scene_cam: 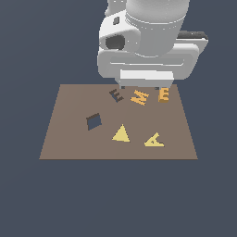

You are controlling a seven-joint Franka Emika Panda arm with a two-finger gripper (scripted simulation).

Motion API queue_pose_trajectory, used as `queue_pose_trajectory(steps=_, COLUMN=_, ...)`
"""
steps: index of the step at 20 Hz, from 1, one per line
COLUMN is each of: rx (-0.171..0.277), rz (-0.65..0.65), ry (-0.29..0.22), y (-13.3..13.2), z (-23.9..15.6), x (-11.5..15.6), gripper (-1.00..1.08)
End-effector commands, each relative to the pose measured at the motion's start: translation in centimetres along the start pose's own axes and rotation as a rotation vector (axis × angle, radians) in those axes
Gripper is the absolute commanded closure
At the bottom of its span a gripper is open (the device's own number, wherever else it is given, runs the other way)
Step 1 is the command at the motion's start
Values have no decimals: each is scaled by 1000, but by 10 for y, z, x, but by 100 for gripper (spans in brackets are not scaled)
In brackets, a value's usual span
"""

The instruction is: Insert a designated object into the corresponding slot on a board.

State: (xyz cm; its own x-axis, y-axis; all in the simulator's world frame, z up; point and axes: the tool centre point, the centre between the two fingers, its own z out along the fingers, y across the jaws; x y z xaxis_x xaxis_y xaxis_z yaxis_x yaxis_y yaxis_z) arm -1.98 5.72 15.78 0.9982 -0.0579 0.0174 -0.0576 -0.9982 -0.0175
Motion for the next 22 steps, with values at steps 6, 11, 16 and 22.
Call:
queue_pose_trajectory(steps=6, rx=-7, rz=54, ry=-7, y=-46, z=46, x=-36, gripper=-92)
queue_pose_trajectory(steps=11, rx=-12, rz=88, ry=-11, y=-76, z=74, x=-56, gripper=-92)
queue_pose_trajectory(steps=16, rx=-16, rz=112, ry=-14, y=-97, z=94, x=-68, gripper=-92)
queue_pose_trajectory(steps=22, rx=-18, rz=127, ry=-16, y=-110, z=107, x=-75, gripper=-92)
